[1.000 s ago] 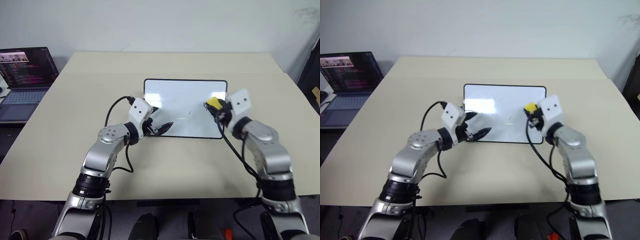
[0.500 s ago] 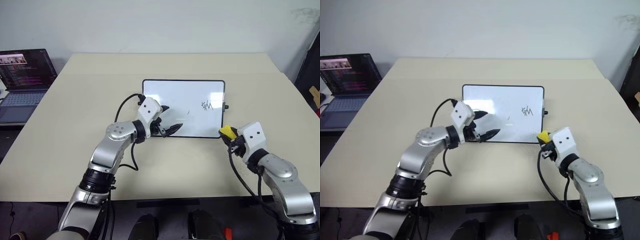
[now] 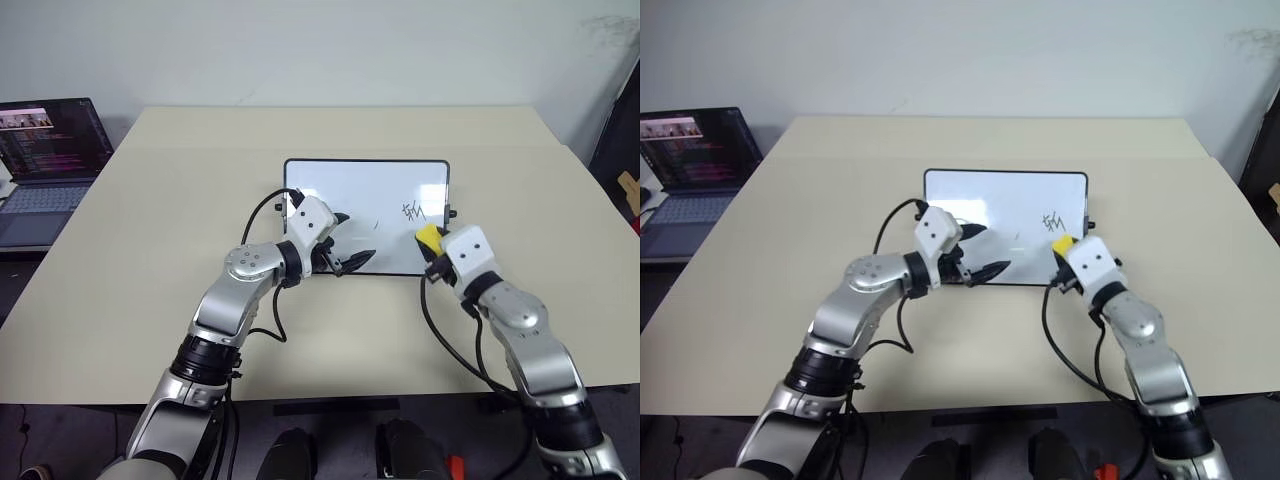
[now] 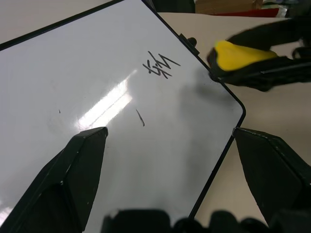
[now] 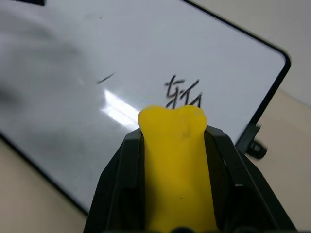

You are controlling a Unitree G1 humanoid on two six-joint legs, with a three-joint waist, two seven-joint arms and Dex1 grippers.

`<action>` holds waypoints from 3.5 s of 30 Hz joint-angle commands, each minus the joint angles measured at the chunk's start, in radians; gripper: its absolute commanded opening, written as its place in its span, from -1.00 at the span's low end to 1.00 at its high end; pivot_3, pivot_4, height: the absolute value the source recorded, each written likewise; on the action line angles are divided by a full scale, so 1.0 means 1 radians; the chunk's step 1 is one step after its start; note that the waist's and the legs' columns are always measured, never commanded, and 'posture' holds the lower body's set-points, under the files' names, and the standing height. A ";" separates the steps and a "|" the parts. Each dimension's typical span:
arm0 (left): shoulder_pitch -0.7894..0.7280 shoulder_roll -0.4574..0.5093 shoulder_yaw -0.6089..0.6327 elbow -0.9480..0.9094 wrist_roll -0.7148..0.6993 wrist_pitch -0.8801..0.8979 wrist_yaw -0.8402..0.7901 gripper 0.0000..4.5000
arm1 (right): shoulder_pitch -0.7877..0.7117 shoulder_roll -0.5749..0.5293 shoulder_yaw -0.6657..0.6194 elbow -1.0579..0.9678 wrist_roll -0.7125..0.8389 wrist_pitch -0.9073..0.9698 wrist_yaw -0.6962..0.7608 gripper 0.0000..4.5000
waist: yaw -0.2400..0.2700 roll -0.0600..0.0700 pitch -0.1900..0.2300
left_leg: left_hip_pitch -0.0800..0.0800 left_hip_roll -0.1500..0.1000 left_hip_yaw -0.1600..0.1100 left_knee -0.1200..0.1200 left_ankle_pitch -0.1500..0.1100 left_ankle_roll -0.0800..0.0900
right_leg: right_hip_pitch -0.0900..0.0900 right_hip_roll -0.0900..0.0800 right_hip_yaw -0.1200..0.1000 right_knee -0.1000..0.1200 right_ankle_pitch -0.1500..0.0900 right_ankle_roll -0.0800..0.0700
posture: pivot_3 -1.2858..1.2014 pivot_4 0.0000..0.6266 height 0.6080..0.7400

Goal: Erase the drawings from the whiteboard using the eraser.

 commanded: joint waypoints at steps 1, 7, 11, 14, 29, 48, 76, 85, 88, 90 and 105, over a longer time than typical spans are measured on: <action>-0.020 -0.009 0.012 -0.012 0.000 -0.014 0.011 1.00 | -0.095 0.010 -0.013 0.092 -0.035 -0.069 -0.049 -0.44 | 0.001 0.000 0.000 | 0.000 0.000 0.000 0.000 0.000 0.000 | 0.000 0.000 0.000 0.000 0.000 0.000 | 0.03 -0.52 1.00; -0.019 -0.009 0.014 -0.019 -0.003 -0.009 0.018 1.00 | -0.223 0.042 -0.019 0.290 -0.058 -0.125 -0.117 -0.44 | 0.001 0.000 0.000 | 0.000 0.000 0.000 0.000 0.000 -0.001 | 0.000 -0.001 0.000 0.000 0.000 0.000 | 0.03 -0.52 1.00; -0.018 -0.007 0.016 -0.023 -0.004 -0.005 0.020 1.00 | -0.234 0.076 0.006 0.321 -0.065 -0.134 -0.130 -0.44 | 0.000 0.000 0.000 | -0.001 0.000 0.000 0.000 0.000 -0.001 | -0.001 -0.001 0.001 0.000 0.000 0.000 | 0.03 -0.52 1.00; -0.019 -0.006 0.019 -0.022 -0.004 -0.003 0.022 1.00 | -0.220 0.092 0.036 0.314 -0.076 -0.115 -0.110 -0.44 | -0.002 0.000 0.000 | -0.001 0.000 0.001 0.000 0.000 0.000 | -0.001 -0.001 0.001 0.000 0.000 0.000 | 0.03 -0.52 1.00; -0.022 -0.011 0.017 -0.015 -0.002 -0.003 0.029 1.00 | -0.251 0.037 0.071 0.330 -0.187 -0.074 -0.121 -0.44 | -0.001 0.000 -0.001 | 0.008 -0.002 0.002 0.002 -0.001 0.002 | 0.004 -0.001 0.002 0.010 0.000 0.000 | 0.03 -0.52 1.00; -0.011 -0.008 0.023 -0.021 -0.010 0.002 0.037 1.00 | -0.187 0.030 0.184 0.319 -0.221 -0.044 0.021 -0.44 | -0.005 0.000 -0.001 | 0.014 -0.001 0.004 0.001 -0.001 0.003 | 0.008 -0.001 0.004 0.011 0.000 0.000 | 0.03 -0.52 1.00; 0.002 -0.011 0.023 -0.035 -0.016 0.008 0.039 1.00 | -0.122 -0.041 0.106 0.261 -0.234 0.063 0.028 -0.44 | -0.001 -0.001 -0.001 | 0.014 -0.001 0.004 0.001 -0.001 0.003 | 0.009 -0.001 0.003 0.011 0.000 0.000 | 0.03 -0.52 1.00; 0.002 -0.017 0.019 -0.036 -0.016 0.010 0.039 1.00 | -0.248 0.008 0.092 0.326 -0.234 0.002 -0.036 -0.44 | -0.006 -0.001 -0.001 | 0.015 -0.001 0.005 0.001 -0.001 0.003 | 0.008 -0.001 0.004 0.011 0.000 0.000 | 0.03 -0.52 1.00; 0.005 -0.018 0.020 -0.042 -0.015 0.013 0.040 1.00 | -0.282 0.019 0.102 0.356 -0.232 -0.016 -0.040 -0.44 | -0.006 -0.001 -0.001 | 0.015 -0.001 0.004 0.001 0.000 0.003 | 0.008 -0.001 0.004 0.011 0.000 -0.001 | 0.03 -0.52 1.00; 0.008 -0.018 0.020 -0.046 -0.014 0.015 0.042 1.00 | -0.302 0.027 0.106 0.376 -0.232 -0.025 -0.044 -0.44 | -0.006 -0.001 -0.001 | 0.015 -0.001 0.005 0.001 0.000 0.003 | 0.008 -0.001 0.004 0.011 0.000 -0.001 | 0.03 -0.52 1.00; 0.014 -0.022 0.020 -0.056 -0.016 0.026 0.045 1.00 | -0.154 -0.035 0.070 0.295 -0.226 0.035 -0.001 -0.44 | 0.003 -0.001 -0.001 | 0.014 -0.001 0.003 0.001 0.000 0.003 | 0.009 -0.001 0.003 0.010 0.000 0.000 | 0.03 -0.52 1.00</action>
